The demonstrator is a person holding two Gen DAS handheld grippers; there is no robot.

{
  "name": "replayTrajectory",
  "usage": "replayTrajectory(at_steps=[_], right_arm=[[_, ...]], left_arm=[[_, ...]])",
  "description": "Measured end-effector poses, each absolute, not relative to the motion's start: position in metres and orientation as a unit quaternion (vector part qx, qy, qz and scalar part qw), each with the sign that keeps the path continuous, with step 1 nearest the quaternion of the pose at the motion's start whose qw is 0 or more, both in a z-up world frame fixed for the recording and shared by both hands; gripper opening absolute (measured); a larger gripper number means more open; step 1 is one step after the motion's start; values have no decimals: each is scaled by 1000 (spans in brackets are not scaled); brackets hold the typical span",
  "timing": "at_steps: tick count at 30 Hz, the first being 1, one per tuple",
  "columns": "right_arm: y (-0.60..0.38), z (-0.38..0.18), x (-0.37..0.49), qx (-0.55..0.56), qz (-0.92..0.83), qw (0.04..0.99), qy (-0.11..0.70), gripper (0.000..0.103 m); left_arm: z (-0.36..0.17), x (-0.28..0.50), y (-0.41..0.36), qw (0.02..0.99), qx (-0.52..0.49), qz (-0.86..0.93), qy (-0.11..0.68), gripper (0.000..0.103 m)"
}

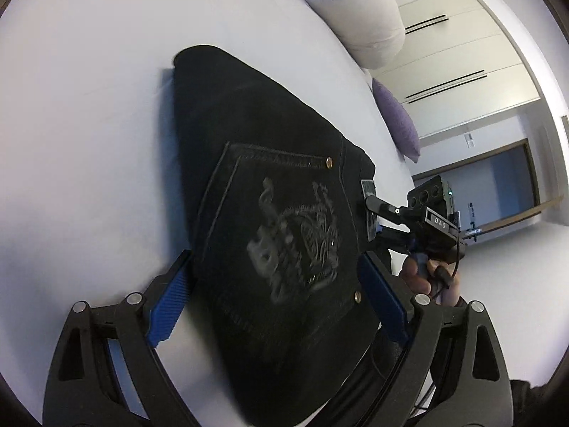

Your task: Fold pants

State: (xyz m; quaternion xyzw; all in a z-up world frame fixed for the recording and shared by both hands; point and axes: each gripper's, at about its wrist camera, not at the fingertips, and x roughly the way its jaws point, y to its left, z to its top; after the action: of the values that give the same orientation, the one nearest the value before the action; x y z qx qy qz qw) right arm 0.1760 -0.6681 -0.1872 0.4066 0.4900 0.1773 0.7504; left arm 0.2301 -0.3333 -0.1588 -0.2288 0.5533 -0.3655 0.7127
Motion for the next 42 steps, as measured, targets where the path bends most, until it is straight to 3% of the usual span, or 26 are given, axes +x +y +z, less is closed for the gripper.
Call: replayTrajectory(at_steps=[1,2,3,5,8,18,33,42], right_arm=[[-664,-187,181,400,177,751,495,48],[-663,-188,182,394,175,752,499,44],[-662,-190,182,389,171,753,502,37],[-661,-190,182,381,166,757,504,34],[-658,-185,177,365,156,768,502,32],[-638,-149,169,286,119,814,491,20],[-577,-75,212,235,176,842,452,19],[-524,-107,307,265,195,814,480,19]], left_arm=[[-158,230,-330,712,-226,-365,556,88],[-158,235,-338,713,-215,-363,561,81],[-153,236,-333,716,-199,-357,566,66],[-152,235,-333,725,-170,-342,574,49],[-149,233,-333,731,-156,-334,574,38],[-131,234,-362,757,-104,-331,554,26],[-67,259,-307,802,-90,-316,499,24],[-84,348,-238,814,-82,-260,513,24]])
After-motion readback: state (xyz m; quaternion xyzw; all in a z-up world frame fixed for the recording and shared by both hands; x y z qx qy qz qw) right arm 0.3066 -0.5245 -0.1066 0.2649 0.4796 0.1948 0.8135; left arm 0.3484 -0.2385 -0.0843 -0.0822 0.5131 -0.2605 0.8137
